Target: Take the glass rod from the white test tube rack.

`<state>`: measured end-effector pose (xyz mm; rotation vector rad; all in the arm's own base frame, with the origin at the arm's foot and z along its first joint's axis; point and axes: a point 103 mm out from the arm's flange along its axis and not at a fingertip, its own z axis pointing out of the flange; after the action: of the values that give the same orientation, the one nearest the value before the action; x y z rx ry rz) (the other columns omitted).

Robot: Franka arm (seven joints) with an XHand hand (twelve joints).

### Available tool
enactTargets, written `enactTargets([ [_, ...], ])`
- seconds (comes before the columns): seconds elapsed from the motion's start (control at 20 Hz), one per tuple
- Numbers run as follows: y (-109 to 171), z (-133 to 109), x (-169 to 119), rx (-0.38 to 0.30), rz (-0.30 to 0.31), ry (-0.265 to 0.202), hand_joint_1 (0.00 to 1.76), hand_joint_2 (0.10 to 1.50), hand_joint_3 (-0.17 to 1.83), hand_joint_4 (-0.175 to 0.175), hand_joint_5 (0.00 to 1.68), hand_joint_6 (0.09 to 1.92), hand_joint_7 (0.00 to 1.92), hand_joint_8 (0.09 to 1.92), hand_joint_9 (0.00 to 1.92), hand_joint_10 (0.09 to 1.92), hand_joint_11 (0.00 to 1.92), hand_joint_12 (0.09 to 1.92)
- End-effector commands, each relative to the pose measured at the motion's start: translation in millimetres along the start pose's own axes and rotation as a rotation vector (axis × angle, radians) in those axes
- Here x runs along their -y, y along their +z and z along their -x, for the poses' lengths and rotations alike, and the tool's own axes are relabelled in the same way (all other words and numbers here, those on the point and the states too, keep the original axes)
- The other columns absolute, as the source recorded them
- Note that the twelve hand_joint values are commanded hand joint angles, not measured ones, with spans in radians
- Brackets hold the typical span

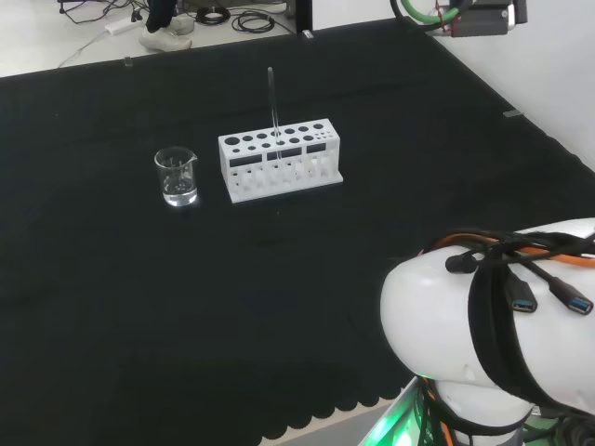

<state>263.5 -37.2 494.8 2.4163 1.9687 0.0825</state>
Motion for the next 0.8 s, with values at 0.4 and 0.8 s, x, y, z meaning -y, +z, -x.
enactTargets([
  [0.4, 18.0, -12.3, -63.5, -0.014, -0.025, -0.060, 0.47, 1.00, 0.41, -0.112, 0.16, 0.09, 0.00, 0.70, 0.07, 0.87, 0.00, 1.32],
  [0.8, 36.9, -26.3, -94.2, -0.040, -0.044, -0.130, 0.47, 1.00, 0.41, -0.113, 0.16, 0.09, 0.00, 0.71, 0.09, 0.86, 0.00, 1.38],
])
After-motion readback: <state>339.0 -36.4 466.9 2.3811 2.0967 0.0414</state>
